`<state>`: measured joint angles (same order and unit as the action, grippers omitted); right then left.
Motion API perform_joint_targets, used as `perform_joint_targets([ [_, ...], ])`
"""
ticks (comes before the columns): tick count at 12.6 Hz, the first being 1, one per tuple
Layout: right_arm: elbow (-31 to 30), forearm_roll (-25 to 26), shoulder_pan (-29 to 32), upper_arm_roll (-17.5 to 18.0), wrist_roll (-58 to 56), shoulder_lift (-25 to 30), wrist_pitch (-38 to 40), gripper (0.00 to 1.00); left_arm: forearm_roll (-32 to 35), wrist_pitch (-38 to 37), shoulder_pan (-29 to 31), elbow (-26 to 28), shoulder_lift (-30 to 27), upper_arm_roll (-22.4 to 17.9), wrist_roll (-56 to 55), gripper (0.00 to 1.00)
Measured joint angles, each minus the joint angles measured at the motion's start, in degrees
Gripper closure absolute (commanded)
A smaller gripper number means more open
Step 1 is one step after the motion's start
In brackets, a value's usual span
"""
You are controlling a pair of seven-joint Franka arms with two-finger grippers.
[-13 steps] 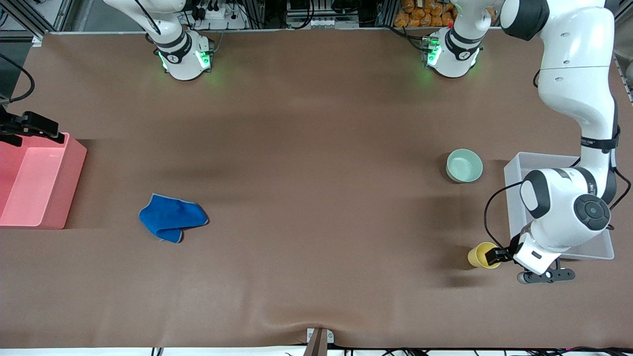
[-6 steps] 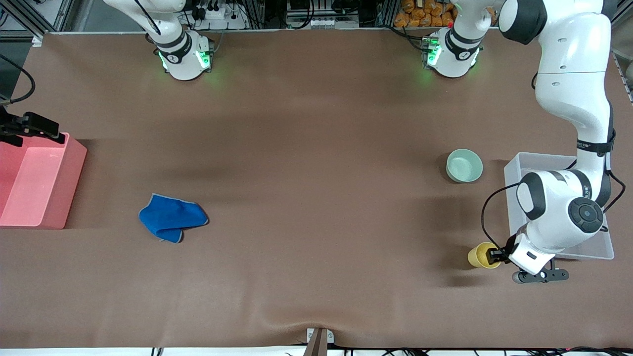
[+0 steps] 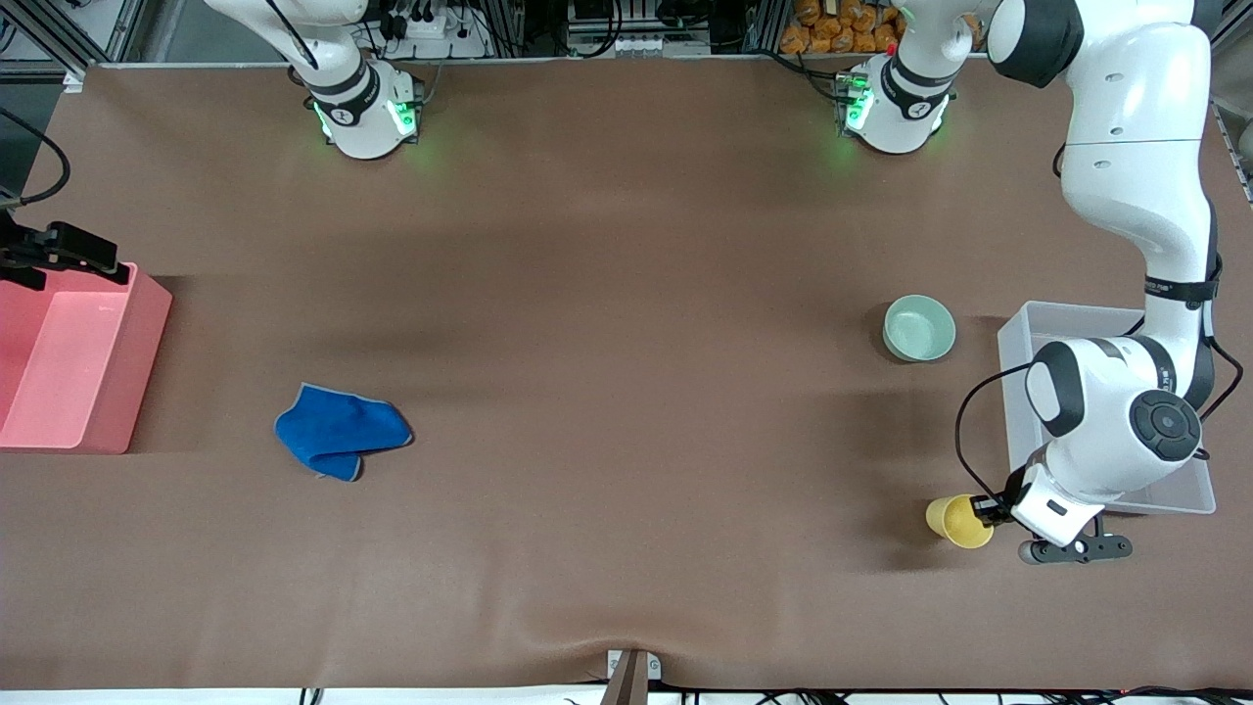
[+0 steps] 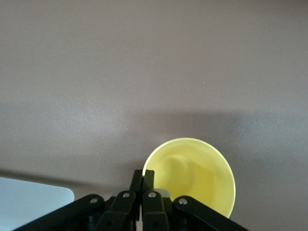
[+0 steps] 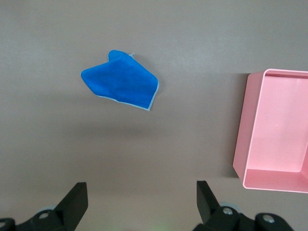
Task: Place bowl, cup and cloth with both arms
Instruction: 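Lift the cup into the clear bin while the right gripper reaches the cloth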
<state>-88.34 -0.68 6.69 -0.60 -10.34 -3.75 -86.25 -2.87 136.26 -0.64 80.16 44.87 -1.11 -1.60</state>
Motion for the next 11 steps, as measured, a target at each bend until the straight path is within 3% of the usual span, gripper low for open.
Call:
perform_joint_targets([
  [4,-0.07,-0.04,-0.04,0.11,0.0,-1.19,4.15,0.0,0.0,-10.81,0.72,-2.44,-2.64,-0.95,-0.09,1.0],
  [8,-0.07,-0.05,0.0,0.08,-0.02,-2.88,7.7,0.0,0.0,-23.85,1.16,-3.28,-10.91,-3.43,2.18,1.0],
  [11,1.37,-0.53,-0.51,0.52,-0.16,-2.92,7.4,0.0,0.0,-26.59,3.16,-2.99,-14.79,-5.7,10.25,1.0],
])
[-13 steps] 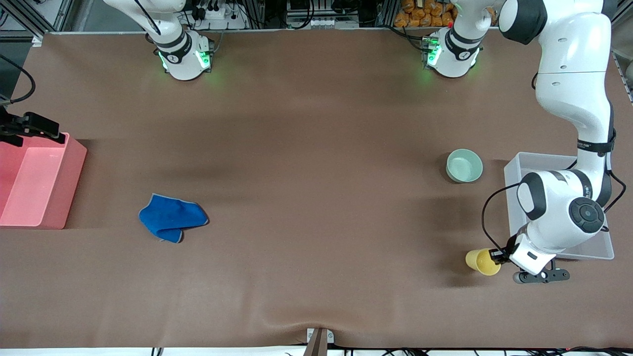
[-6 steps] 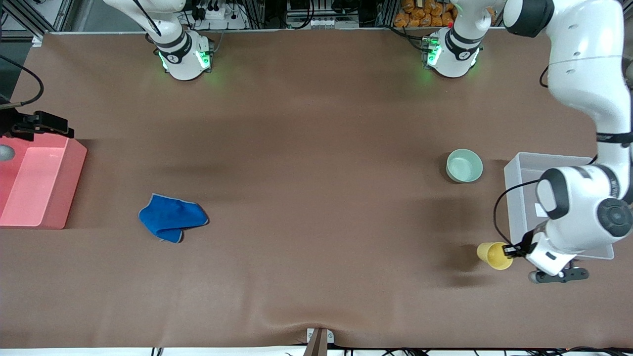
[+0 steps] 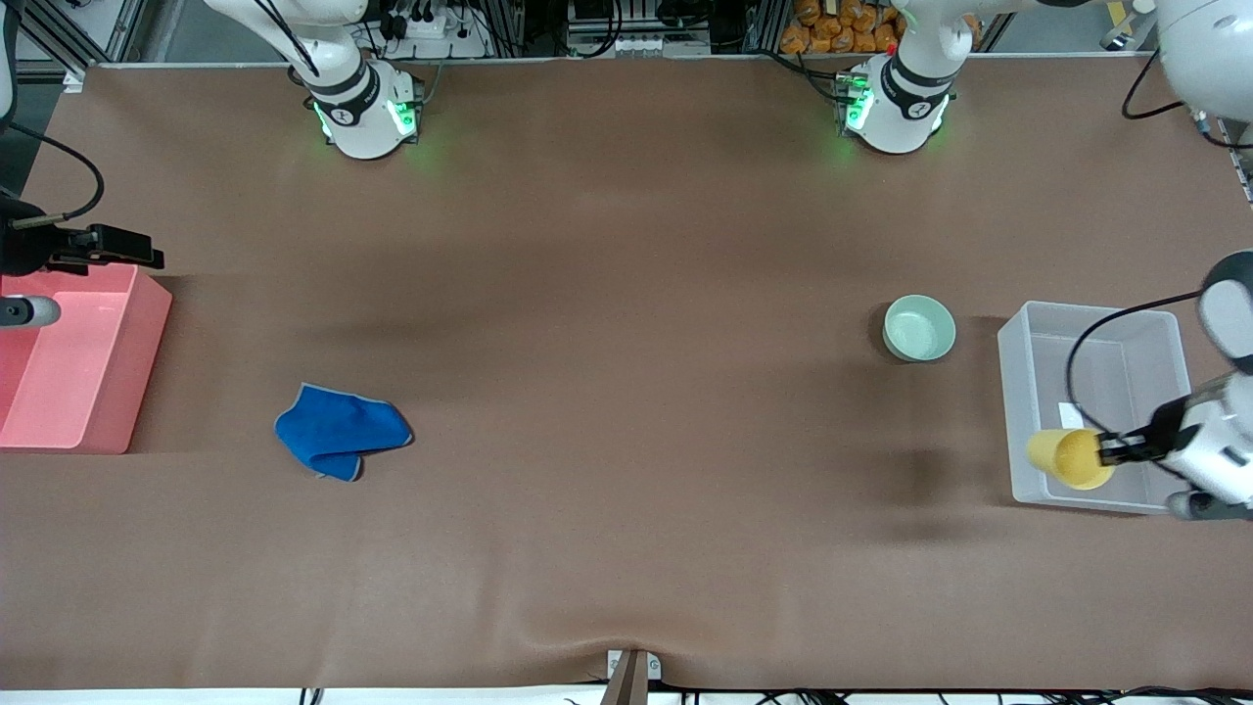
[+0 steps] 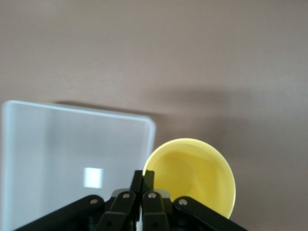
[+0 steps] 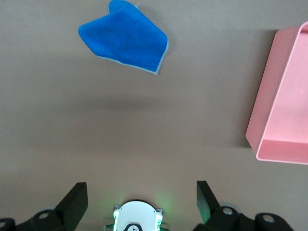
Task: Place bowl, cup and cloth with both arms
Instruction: 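Lift the cup into the clear bin while the right gripper reaches the cloth, then release the cup in the bin while the right gripper grasps the cloth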
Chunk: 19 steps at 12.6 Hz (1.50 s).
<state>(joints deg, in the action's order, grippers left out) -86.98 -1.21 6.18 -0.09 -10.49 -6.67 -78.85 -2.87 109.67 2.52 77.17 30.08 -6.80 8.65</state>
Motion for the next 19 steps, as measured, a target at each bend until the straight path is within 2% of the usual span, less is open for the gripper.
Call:
perform_joint_targets([
  [2,2.75,-0.48,-2.42,0.32,0.0,0.0,-0.24,0.0,0.0,-0.44,2.91,0.65,-0.36,-0.35,4.28,1.0],
  [4,3.12,-0.52,-5.1,0.52,0.25,-1.23,-3.86,0.0,0.0,1.15,4.55,2.25,0.28,-0.33,5.78,1.0],
  [8,2.96,-0.71,-7.9,0.61,0.46,-12.83,-17.62,0.0,0.0,9.43,4.97,8.08,1.97,-0.21,6.77,1.0],
  [10,3.06,-0.71,-8.97,0.61,2.5,-18.2,-20.77,0.0,0.0,13.32,6.02,11.01,1.95,-0.23,8.49,1.0],
  [12,3.12,-0.67,-9.05,0.5,3.84,-21.3,-22.44,0.0,0.0,20.17,6.77,15.44,1.94,-0.21,9.21,1.0],
  [14,2.8,-0.14,-9.05,0.3,3.84,-23.41,-28.04,0.0,0.0,26.59,6.82,20.06,1.93,-0.12,9.24,1.0],
  [19,-5.67,1.38,-8.11,-0.53,4.05,-24.84,-42.17,0.0,-0.04,35.46,6.76,26.48,1.21,0.11,9.24,1.0],
])
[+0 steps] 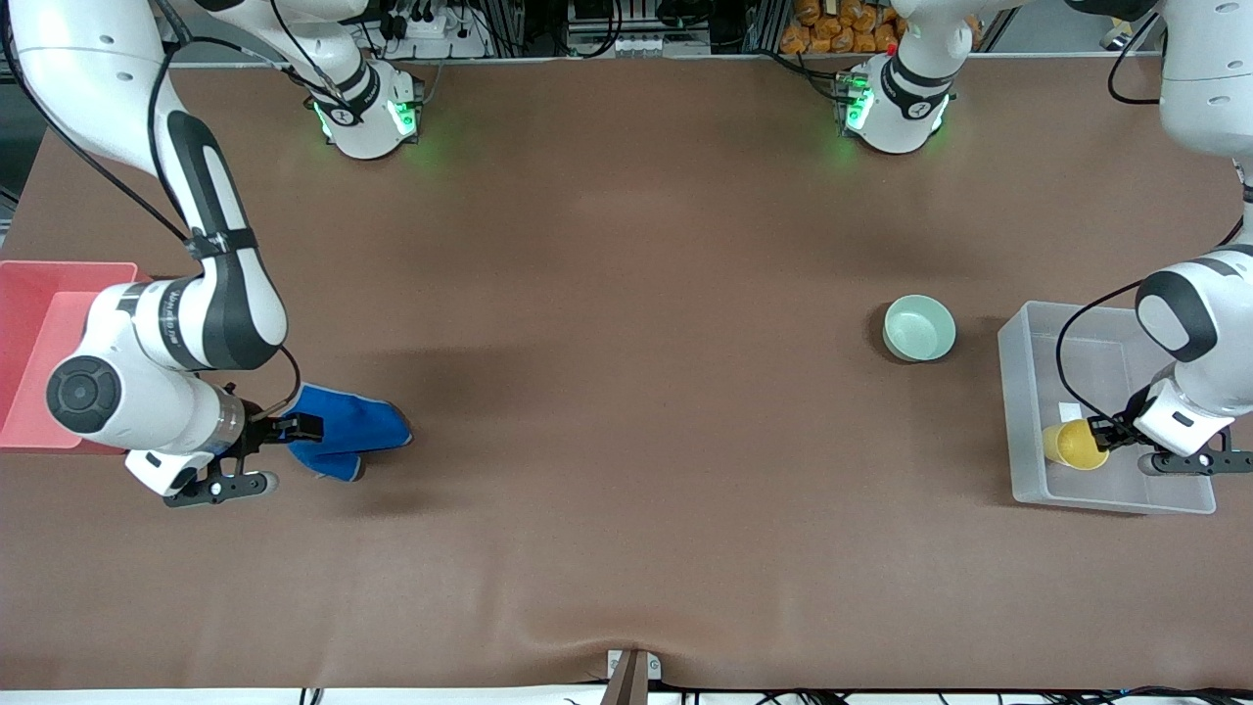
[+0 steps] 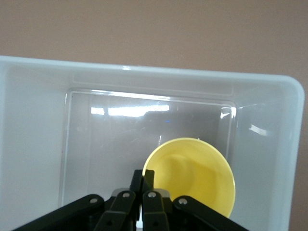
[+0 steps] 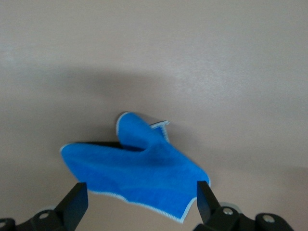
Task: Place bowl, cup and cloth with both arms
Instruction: 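Release the cup in the bin while the right gripper grasps the cloth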
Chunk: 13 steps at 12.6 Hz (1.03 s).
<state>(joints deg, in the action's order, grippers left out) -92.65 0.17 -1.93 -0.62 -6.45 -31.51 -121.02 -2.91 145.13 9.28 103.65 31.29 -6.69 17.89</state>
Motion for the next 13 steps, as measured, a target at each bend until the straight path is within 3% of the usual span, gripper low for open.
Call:
perform_joint_targets([
  [1,-1.08,0.0,0.5,-0.15,0.46,-0.13,-0.82,0.0,0.0,1.41,0.0,0.77,-0.1,0.0,0.0,1.0],
  [3,-2.66,0.0,1.03,-0.11,2.76,-0.15,-1.4,0.0,0.0,2.55,-0.01,1.47,-0.38,0.03,0.0,0.61],
  [4,-2.99,-0.01,0.75,0.08,4.4,-0.15,-1.6,0.0,0.0,2.82,-0.11,1.48,-0.47,0.11,0.0,0.47],
  [5,-3.29,-0.01,0.32,0.26,6.09,-0.14,-2.09,0.0,0.0,3.14,-0.32,1.42,-0.53,0.18,0.0,0.4],
  [8,-8.22,-0.01,0.15,0.3,7.31,-0.13,-11.47,0.0,0.0,1.72,-1.25,0.56,-1.31,0.4,0.0,0.36],
  [10,-11.15,-0.03,0.39,0.21,7.79,-0.14,-16.11,0.0,0.0,-6.86,-1.81,-3.96,-1.91,0.4,0.0,0.34],
  [13,-11.55,-2.22,0.85,0.19,10.7,-0.13,-16.62,0.0,0.0,-22.29,-2.47,-13.1,-3.16,0.41,-0.07,0.35],
])
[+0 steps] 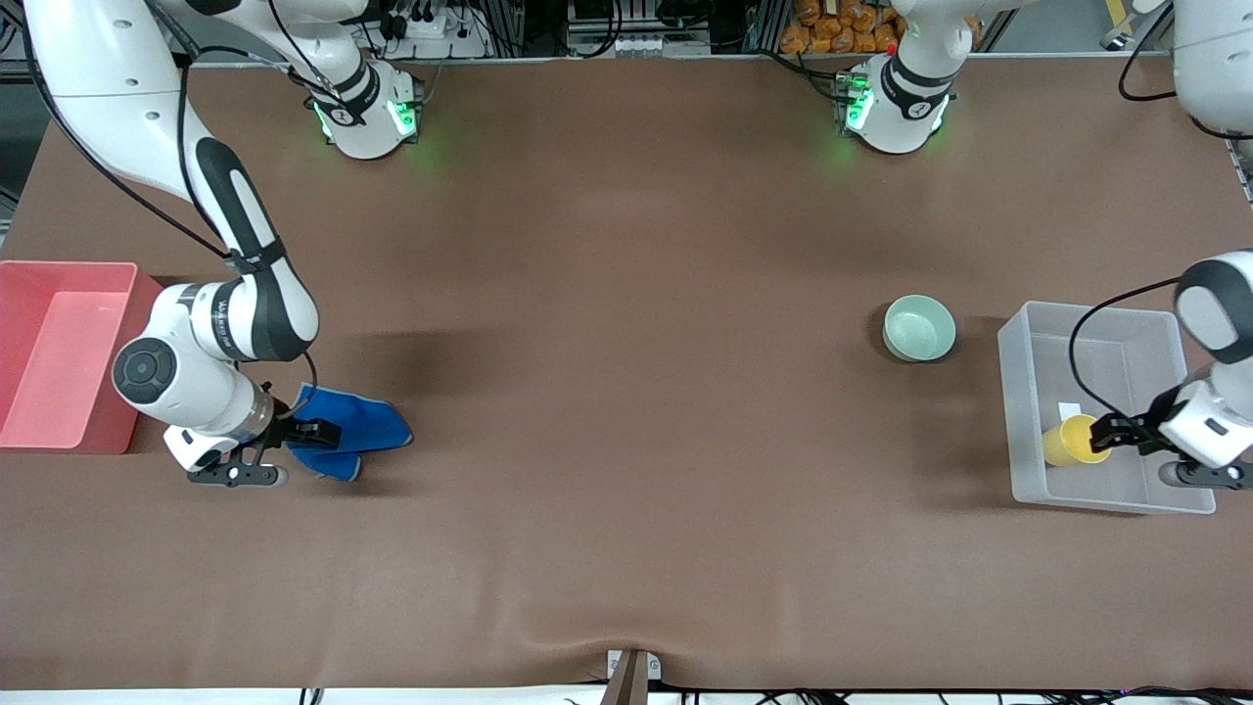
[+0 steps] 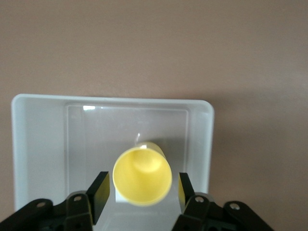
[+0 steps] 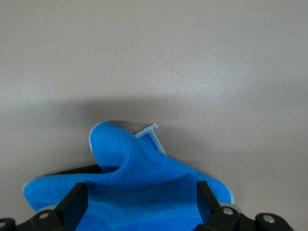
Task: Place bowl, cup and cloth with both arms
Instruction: 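Release the cup in the bin while the right gripper grasps the cloth, then move the left gripper to the green bowl and grasp its rim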
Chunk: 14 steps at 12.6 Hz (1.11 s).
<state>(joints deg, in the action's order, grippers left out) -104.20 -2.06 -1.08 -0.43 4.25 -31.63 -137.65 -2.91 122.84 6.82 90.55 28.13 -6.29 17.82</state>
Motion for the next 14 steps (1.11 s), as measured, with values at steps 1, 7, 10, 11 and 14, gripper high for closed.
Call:
perform_joint_targets([
  [1,0.07,-1.53,0.14,-0.01,0.15,0.0,-0.23,0.0,0.0,-2.78,-0.29,-1.47,-0.67,0.02,-0.42,0.36],
  [7,1.94,-2.46,0.36,-0.02,0.72,-0.57,-1.81,0.0,-0.04,-13.47,-5.32,-0.55,-5.41,3.84,-12.72,0.37],
  [10,1.93,-2.46,0.89,-0.1,0.72,-1.89,-2.87,0.0,-0.04,-13.06,-5.45,4.9,-7.76,7.08,-16.43,0.36],
  [11,1.93,-2.46,1.15,-0.11,0.68,-2.37,-3.14,0.0,-0.04,-11.5,-5.44,7.44,-8.61,7.53,-16.92,0.32],
  [14,1.91,-2.46,1.44,-0.09,0.53,-3.15,-3.27,0.0,-0.04,-2.13,-5.36,18.03,-11.69,7.81,-18.62,0.26],
])
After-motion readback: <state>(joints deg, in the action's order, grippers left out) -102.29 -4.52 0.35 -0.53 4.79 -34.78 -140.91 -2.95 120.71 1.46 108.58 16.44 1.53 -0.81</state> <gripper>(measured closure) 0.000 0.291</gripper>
